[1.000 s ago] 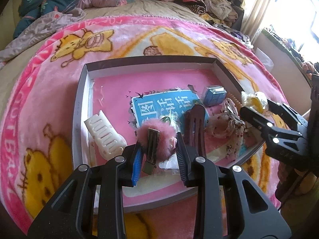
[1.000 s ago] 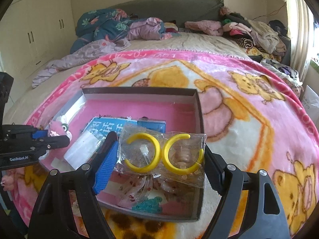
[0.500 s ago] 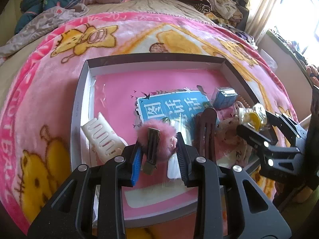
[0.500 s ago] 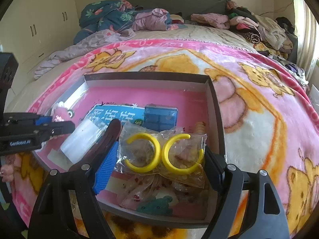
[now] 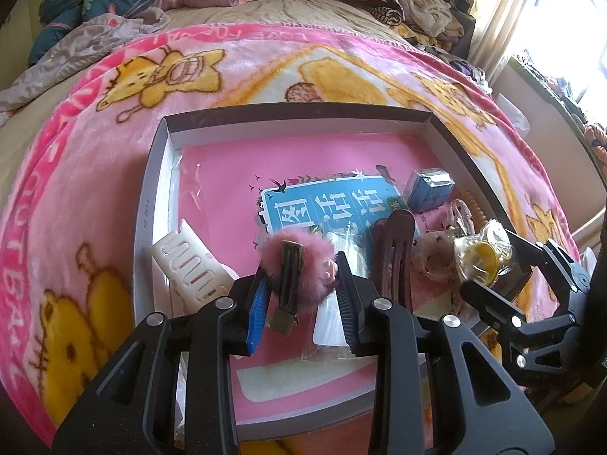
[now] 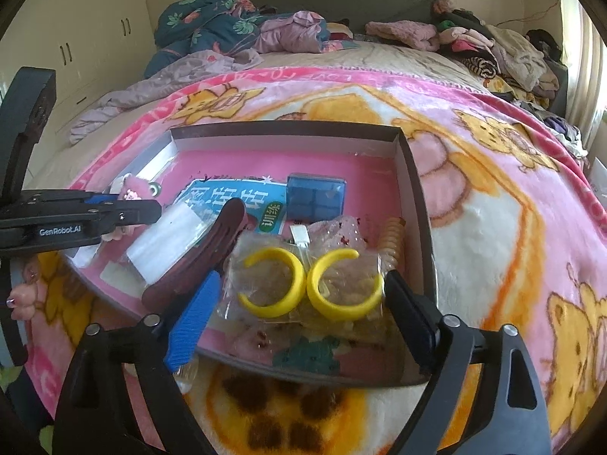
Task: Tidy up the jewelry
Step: 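Lower the pom-pom clip and yellow hoop bag into the grey box and release both, then grasp the white earring card with the right gripper while the left grasps the clear butterfly claw clip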
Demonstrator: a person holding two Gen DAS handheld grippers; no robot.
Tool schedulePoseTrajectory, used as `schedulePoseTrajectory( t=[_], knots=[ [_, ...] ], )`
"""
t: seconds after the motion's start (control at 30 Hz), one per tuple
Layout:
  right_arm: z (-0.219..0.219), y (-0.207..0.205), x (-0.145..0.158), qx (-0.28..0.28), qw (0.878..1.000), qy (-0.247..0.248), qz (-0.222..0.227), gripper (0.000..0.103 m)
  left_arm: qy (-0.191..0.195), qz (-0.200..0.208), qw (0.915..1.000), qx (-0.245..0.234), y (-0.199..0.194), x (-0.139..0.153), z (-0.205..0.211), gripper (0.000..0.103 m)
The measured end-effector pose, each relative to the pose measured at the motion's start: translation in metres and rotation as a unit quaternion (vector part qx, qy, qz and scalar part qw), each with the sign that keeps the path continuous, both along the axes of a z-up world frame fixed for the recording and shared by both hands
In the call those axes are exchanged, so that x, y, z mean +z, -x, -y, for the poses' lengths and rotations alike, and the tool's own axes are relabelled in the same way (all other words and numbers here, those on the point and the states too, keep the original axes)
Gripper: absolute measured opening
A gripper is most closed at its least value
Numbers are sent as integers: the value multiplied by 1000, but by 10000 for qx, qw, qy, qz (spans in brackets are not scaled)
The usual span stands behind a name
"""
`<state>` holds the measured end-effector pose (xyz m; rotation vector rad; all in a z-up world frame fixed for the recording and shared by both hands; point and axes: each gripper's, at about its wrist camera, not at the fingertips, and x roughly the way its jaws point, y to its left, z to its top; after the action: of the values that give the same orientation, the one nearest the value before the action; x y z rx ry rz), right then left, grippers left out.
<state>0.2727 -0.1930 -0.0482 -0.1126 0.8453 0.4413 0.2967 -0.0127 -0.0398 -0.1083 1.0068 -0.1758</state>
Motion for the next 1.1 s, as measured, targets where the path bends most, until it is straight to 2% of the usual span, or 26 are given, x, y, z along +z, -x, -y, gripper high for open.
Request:
schedulePoseTrajectory(
  t=[0.1,0.23,0.37,0.43,0.9,1.1],
  knots=[
    [3,5,2,-32,10000,18,21,89,-4,1,10000,9,0,1,0,26],
    [8,11,7,-89,9999,-3,59,90,-5,23,10000,-7,1,2,1,36],
    [13,18,16,-136,9998,-38,144,91,-20,69,10000,15,5,6,0,38],
    [15,22,20,-159,9997,-46,181,92,-27,111,9999,29,9,10,1,43],
    [23,56,45,-158,9988,-94,452,94,2,434,9989,193,49,42,-2,65],
    [23,72,49,-104,9986,-101,516,94,6,542,9980,322,70,51,-7,79]
  ],
)
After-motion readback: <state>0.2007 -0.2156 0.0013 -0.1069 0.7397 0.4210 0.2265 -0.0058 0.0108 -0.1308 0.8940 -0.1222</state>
